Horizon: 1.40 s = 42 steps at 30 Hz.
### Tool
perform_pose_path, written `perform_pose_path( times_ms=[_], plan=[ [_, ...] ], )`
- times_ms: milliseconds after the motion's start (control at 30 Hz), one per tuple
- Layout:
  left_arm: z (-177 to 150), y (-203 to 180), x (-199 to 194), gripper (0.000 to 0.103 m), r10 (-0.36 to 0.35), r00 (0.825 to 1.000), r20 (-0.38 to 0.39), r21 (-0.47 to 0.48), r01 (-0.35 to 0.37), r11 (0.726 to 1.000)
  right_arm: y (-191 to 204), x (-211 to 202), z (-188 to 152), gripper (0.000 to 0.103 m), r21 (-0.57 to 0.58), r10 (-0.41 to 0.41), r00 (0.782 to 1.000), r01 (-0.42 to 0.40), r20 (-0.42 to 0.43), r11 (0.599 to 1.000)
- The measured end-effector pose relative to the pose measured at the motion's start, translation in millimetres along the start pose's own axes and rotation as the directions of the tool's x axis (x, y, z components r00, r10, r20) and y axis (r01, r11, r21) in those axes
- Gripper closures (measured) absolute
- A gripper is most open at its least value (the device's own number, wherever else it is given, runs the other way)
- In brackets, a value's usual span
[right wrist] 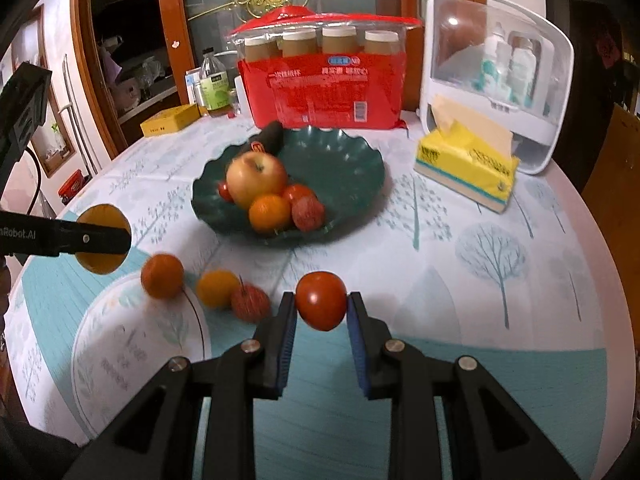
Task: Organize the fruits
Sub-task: 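Carry the grapefruit and tomato to the green plate and release both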
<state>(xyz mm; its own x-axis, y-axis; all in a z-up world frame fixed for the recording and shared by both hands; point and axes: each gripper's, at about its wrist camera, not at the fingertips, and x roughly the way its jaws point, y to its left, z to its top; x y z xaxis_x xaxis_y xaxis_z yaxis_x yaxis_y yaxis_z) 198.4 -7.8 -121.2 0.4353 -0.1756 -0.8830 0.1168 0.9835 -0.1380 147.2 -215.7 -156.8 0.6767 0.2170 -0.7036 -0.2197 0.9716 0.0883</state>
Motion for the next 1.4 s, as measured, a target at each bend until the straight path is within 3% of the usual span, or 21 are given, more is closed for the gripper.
perform_pose_path(
  times_ms=[333, 733, 1000, 1400],
  plan=[
    [68, 8, -5, 0.053, -0.006, 0.996, 0.089, 0.071, 0.0, 0.997, 18, 23, 39, 0.077, -0.018, -0.021, 0.999, 0.022, 0.04, 1.0],
    [132, -6, 24, 0.053, -0.064, 0.991, 0.119, 0.123, 0.049, 0.991, 10, 60, 81, 0.077, 0.021, -0.066, 0.996, 0.065, 0.064, 0.998],
    [152, -11, 54, 0.053, -0.092, 0.991, 0.097, 0.125, 0.08, 0.989, 1, 86, 85, 0.077, 0.048, -0.065, 0.998, 0.063, 0.026, 0.997],
    [152, -5, 86, 0.052, -0.099, 0.994, 0.036, 0.09, 0.096, 0.991, -1, 106, 79, 0.077, 0.082, -0.065, 0.998, 0.065, -0.011, 0.995]
  ],
)
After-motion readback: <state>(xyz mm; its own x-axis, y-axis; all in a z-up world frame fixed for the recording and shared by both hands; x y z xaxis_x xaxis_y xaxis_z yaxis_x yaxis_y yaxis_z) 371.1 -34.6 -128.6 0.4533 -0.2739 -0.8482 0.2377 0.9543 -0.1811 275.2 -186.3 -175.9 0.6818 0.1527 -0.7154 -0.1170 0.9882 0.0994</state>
